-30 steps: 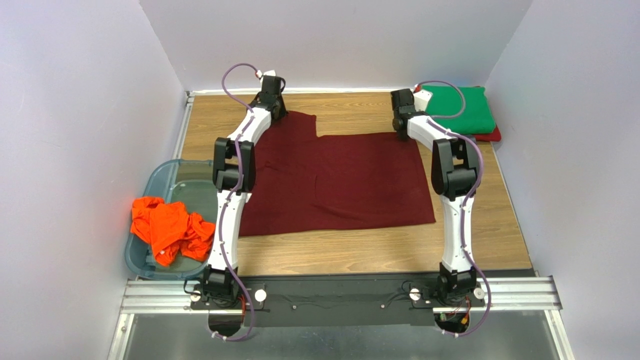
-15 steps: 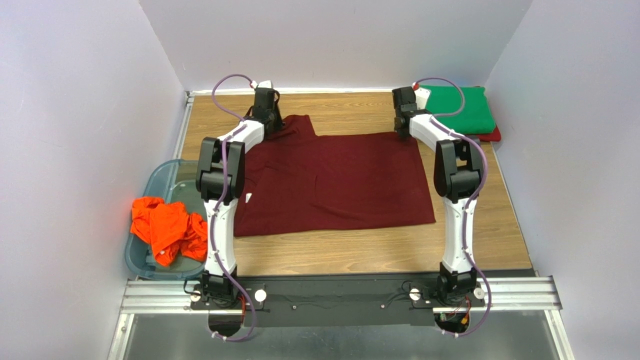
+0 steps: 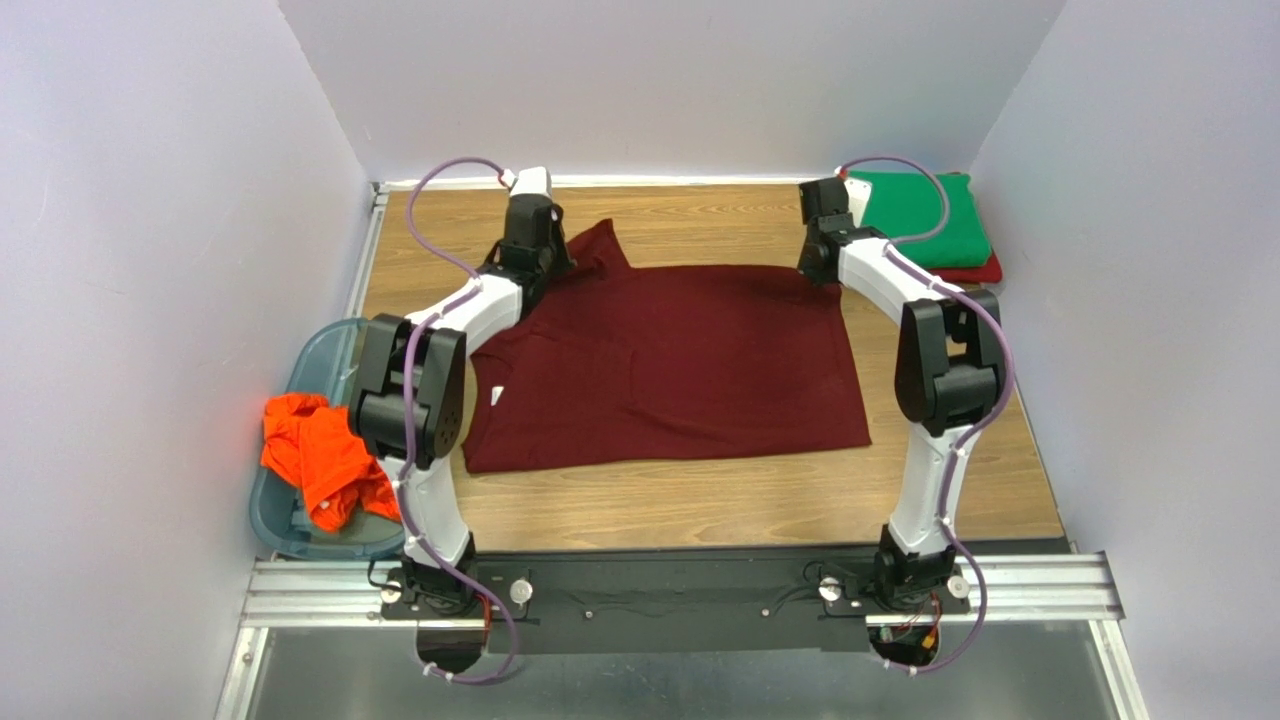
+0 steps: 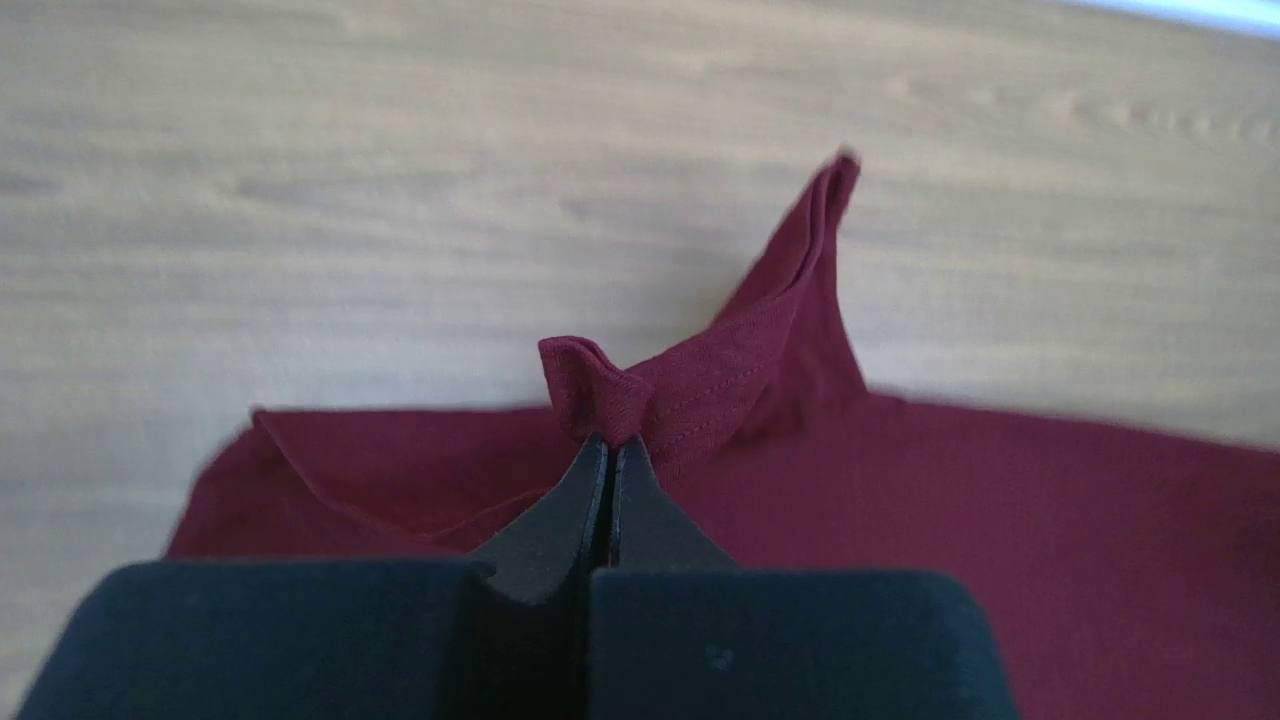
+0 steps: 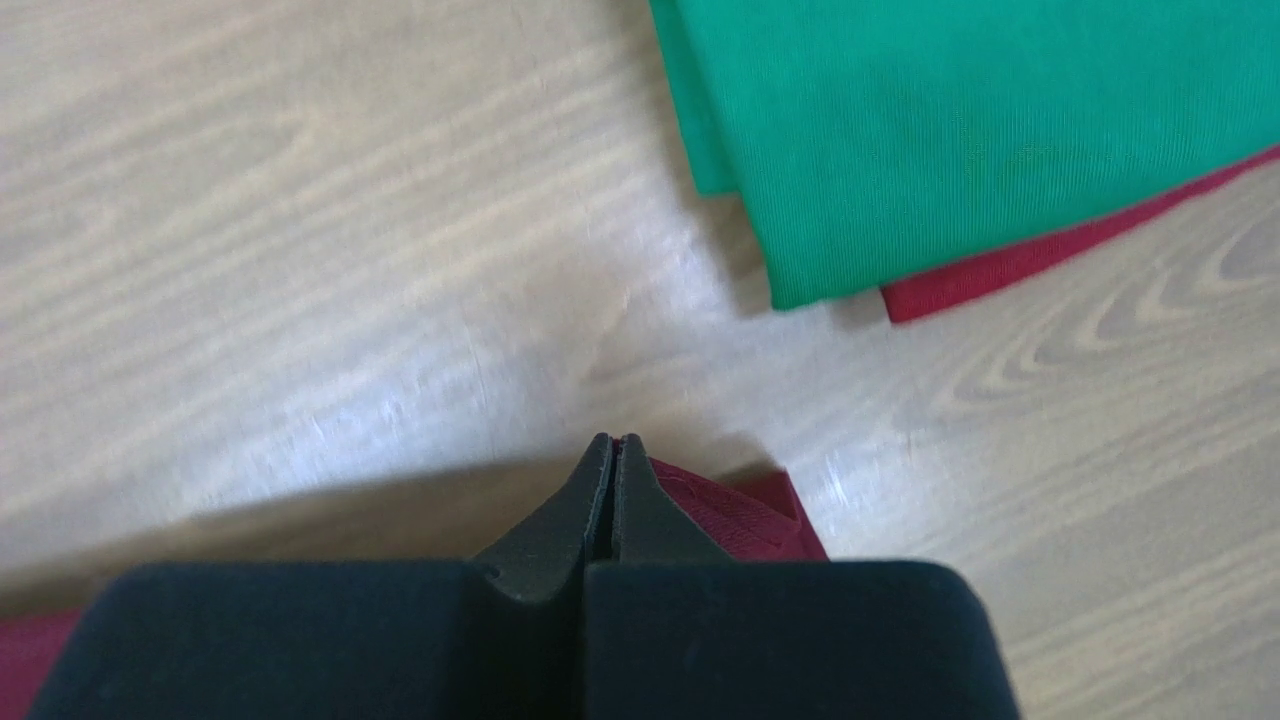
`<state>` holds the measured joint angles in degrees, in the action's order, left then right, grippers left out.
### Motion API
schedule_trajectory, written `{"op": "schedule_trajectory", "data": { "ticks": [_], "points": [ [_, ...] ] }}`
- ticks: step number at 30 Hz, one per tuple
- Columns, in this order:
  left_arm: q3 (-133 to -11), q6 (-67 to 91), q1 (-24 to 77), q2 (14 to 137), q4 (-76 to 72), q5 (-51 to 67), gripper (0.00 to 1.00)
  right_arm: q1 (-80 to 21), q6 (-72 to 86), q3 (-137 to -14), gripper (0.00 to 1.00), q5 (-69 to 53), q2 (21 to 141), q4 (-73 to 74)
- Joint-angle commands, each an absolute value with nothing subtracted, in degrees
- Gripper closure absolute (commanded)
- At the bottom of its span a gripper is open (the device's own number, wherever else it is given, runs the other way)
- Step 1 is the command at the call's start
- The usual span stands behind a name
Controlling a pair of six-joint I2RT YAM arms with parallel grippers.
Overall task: Fold and stack the t-shirts
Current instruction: Fold the tshirt
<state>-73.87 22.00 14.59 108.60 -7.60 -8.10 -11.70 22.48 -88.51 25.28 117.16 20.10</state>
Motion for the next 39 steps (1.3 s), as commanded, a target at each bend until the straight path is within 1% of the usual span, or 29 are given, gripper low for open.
{"op": "schedule_trajectory", "data": {
  "ticks": [1, 7, 16, 19, 24, 34, 39],
  "points": [
    [-66.82, 22.06, 17.13, 102.50, -9.32, -13.61, 1.00, -12.30, 22.06, -84.30, 0.99, 23.20, 113.30, 19.60],
    [-58.99, 24.96, 18.81, 95.29, -9.23, -15.38, 1.00, -12.30, 22.24, -79.38, 0.99, 23.91, 109.17, 19.51],
    [-49.67, 28.65, 20.04, 84.91, -8.62, -14.15, 1.00, -12.30, 21.97, -75.85, 0.99, 24.17, 105.47, 19.51],
    [-46.42, 30.32, 20.13, 79.38, -7.21, -14.33, 1.00, -12.30, 21.53, -74.97, 0.99, 23.82, 104.42, 19.51],
    [-43.42, 32.78, 20.39, 74.71, -4.49, -13.45, 1.00, -12.30, 21.01, -73.92, 0.99, 24.17, 102.83, 19.51],
    [-39.11, 37.70, 21.53, 63.03, 3.06, -15.99, 1.00, -12.30, 18.81, -73.65, 0.99, 25.40, 100.90, 19.77],
    [-37.71, 38.58, 21.80, 59.24, 5.54, -16.44, 1.00, -12.30, 18.11, -73.13, 0.99, 25.93, 99.84, 19.86]
  ]
}}
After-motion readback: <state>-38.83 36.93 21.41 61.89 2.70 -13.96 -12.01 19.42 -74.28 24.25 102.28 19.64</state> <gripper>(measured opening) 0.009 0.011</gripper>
